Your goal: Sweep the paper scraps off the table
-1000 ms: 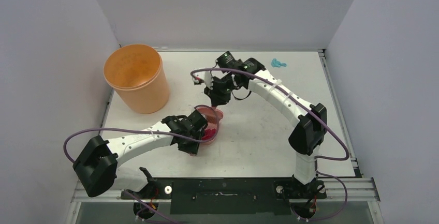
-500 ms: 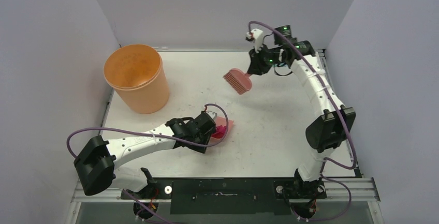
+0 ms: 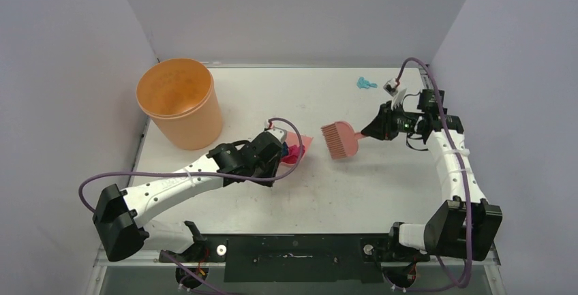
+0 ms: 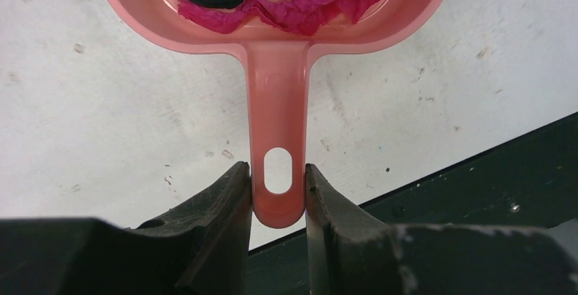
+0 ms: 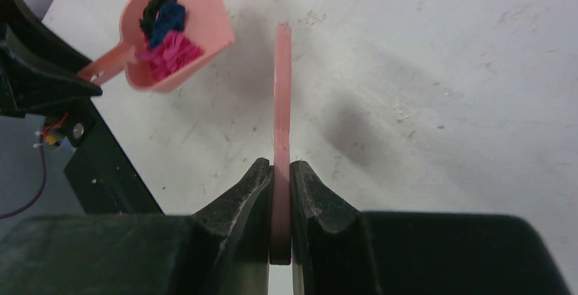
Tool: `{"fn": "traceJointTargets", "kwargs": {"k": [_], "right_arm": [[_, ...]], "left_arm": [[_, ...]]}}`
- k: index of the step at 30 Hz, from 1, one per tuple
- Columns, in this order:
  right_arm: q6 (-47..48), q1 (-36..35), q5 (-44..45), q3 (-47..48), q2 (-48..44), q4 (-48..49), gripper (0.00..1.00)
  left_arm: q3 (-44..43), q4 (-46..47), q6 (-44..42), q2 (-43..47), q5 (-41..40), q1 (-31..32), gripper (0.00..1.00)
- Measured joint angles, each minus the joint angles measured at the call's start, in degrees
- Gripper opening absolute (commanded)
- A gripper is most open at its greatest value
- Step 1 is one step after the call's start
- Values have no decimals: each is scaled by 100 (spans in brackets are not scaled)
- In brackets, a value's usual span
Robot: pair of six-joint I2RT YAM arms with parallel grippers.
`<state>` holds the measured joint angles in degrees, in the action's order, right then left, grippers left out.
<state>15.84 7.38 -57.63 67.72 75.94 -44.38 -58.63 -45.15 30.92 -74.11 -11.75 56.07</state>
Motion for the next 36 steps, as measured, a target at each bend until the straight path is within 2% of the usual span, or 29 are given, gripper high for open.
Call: {"fn": "traceJointTargets", "kwargs": {"k": [5, 11, 24, 36], "right_arm": [[-529, 0, -553, -1421, -535, 640, 5], [-885, 0, -876, -2262, -422, 1189, 5], [-341, 310, -1016, -2271, 455, 979, 5], [184, 485, -964, -2111, 728, 813, 5]], "left_arm": [[-619, -297, -195, 24, 44, -407, 0], [-1471, -780, -476, -72, 144, -811, 0], [-2669, -1040, -769, -297, 557, -1766, 0], [-2896, -977, -743, -284, 1738, -3040, 0]]}}
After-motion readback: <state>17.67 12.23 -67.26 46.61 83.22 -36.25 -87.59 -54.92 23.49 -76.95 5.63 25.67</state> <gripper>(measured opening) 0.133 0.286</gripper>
